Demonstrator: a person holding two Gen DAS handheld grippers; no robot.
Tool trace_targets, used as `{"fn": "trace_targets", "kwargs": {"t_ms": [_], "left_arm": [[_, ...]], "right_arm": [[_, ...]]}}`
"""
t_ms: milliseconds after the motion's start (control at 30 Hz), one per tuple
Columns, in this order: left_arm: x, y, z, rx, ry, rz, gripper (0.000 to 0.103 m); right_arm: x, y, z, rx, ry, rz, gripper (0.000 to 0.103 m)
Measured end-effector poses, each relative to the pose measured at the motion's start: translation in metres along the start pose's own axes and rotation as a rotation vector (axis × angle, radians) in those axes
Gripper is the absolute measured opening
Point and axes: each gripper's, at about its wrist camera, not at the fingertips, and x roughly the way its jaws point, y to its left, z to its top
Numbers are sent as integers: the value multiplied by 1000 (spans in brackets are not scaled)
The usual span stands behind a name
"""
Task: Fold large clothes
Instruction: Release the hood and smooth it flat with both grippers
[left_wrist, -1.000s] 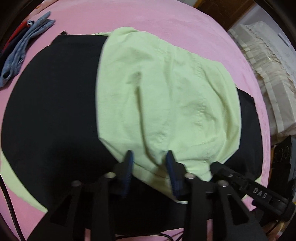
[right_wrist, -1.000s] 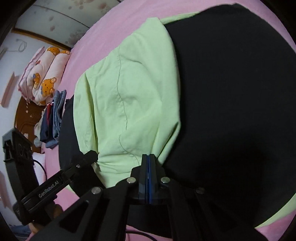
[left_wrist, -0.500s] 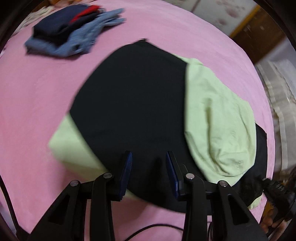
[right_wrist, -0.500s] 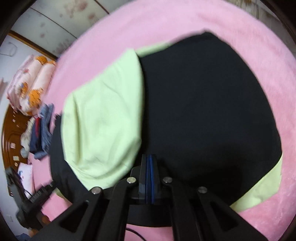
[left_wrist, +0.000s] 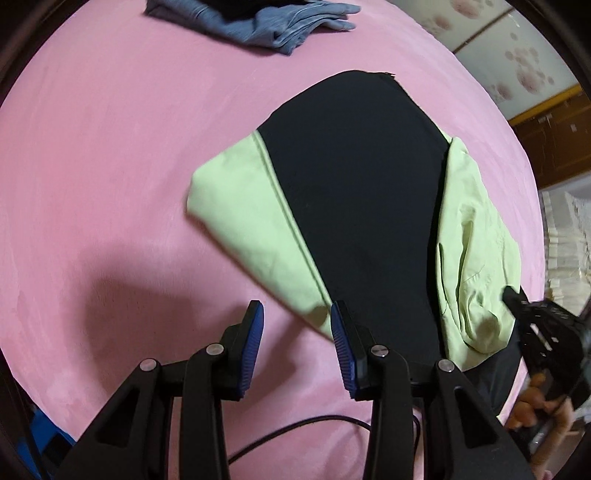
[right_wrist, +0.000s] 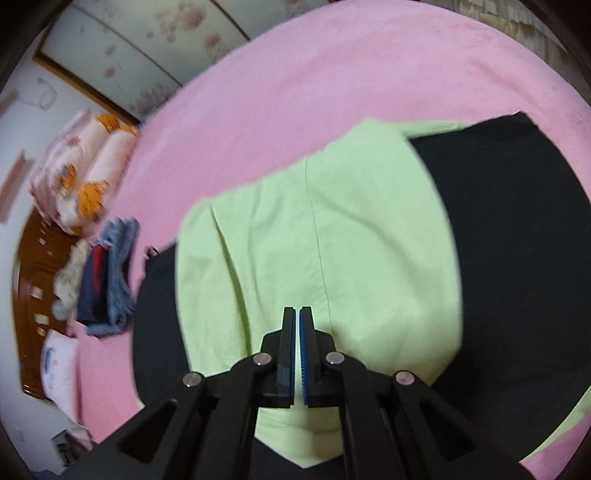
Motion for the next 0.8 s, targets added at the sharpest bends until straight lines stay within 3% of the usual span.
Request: {"fn": "trace_targets", "kwargs": {"t_ms": [200, 400, 733, 800], "left_arm": [[7, 14, -1, -66, 29, -17, 40], [9, 31, 3, -150, 28, -79, 49], [27, 48, 29, -239, -45, -190, 51], [34, 51, 36, -274, -54, -218, 55]], "right_arm": [[35, 8, -20, -43, 89, -76, 1], [39, 10, -30, -93, 99, -80, 1], [45, 10, -31, -118, 103, -113, 0], [45, 8, -29, -103, 107, -107, 0]]}}
